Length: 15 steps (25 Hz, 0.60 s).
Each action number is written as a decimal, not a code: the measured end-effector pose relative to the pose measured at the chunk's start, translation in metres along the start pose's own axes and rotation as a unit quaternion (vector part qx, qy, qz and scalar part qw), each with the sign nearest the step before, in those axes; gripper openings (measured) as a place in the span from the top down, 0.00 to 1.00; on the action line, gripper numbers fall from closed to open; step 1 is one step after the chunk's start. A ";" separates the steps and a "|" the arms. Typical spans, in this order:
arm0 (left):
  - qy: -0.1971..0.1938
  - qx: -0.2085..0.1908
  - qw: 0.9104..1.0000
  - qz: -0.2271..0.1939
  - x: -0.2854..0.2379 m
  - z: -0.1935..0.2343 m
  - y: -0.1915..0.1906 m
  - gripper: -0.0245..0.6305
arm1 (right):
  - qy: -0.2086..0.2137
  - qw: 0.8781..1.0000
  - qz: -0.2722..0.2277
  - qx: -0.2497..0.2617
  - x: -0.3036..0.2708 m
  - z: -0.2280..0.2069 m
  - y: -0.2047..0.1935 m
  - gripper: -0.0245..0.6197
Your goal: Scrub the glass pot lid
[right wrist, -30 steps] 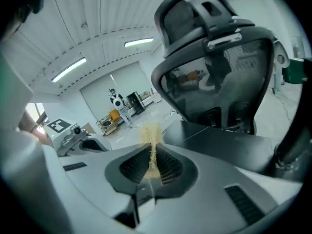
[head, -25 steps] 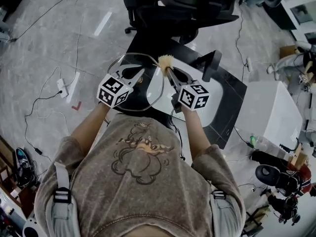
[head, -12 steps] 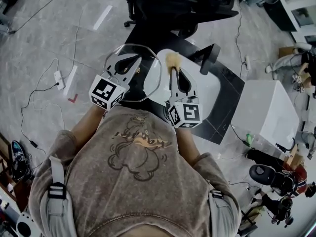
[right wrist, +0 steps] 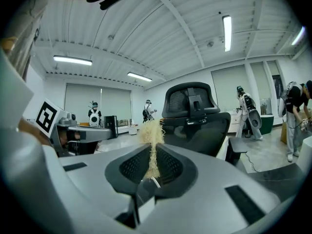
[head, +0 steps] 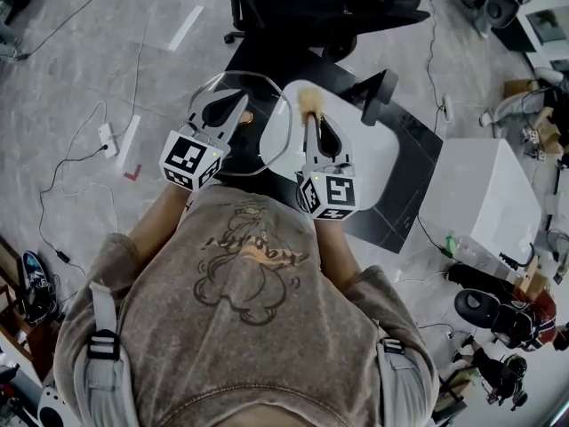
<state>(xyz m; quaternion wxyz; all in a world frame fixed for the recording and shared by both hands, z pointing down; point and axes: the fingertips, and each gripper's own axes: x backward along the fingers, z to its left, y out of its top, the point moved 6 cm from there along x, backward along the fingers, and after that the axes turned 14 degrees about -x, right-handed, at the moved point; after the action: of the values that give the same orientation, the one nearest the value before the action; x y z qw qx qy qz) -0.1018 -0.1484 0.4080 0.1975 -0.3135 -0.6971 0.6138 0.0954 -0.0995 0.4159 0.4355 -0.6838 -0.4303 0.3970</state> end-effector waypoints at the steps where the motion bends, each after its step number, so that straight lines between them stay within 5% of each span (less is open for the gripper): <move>1: 0.002 0.001 1.000 0.001 0.000 0.000 0.000 0.94 | -0.001 1.000 0.001 -0.001 0.000 -0.001 0.000 0.90; 15: 0.028 0.025 0.999 0.014 -0.003 0.004 -0.007 0.93 | 0.001 1.000 0.017 0.003 -0.002 -0.003 -0.007 0.90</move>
<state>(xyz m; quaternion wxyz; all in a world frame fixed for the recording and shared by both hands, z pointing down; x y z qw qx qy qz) -0.1037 -0.1537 0.4141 0.2163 -0.3351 -0.6711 0.6249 0.0963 -0.1003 0.4234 0.4310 -0.6904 -0.4165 0.4050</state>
